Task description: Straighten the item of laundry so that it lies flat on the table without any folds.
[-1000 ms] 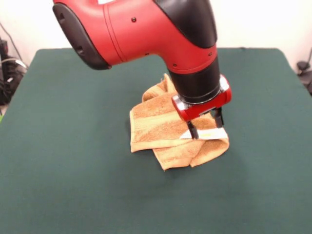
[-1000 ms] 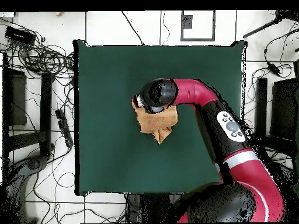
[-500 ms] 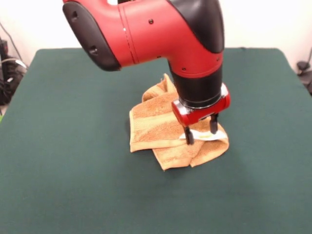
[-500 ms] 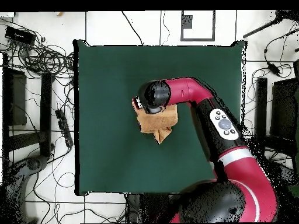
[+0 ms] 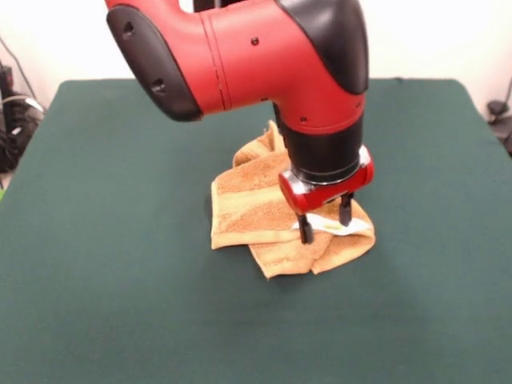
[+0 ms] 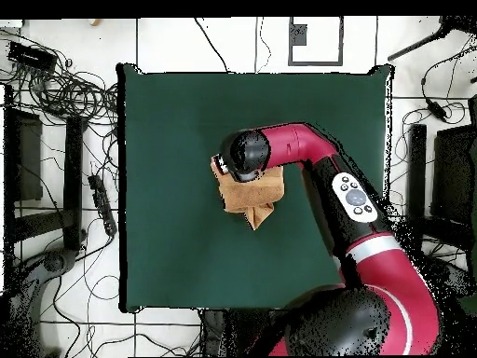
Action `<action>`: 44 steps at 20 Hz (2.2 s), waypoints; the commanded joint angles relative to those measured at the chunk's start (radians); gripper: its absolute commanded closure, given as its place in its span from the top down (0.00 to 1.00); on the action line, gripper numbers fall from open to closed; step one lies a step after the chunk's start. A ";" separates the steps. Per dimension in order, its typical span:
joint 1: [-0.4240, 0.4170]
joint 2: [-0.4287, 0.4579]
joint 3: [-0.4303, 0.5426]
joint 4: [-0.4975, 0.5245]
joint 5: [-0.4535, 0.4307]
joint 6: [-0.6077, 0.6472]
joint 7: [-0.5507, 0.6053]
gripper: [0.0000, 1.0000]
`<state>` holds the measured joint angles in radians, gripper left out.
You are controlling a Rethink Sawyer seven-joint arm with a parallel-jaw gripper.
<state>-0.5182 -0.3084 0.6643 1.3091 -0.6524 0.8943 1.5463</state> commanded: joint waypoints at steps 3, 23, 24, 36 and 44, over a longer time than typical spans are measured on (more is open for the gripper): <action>-0.005 0.076 0.092 -0.023 0.041 0.175 -0.393 1.00; 0.007 0.098 0.046 -0.066 0.052 0.328 -0.397 1.00; 0.005 0.101 0.046 -0.066 0.056 0.315 -0.383 1.00; 0.014 0.106 0.036 -0.075 0.057 0.273 -0.326 0.00; 0.006 0.089 0.031 -0.051 0.064 0.269 -0.303 0.00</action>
<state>-0.5462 -0.2405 0.6967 1.2362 -0.5896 1.1012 1.4203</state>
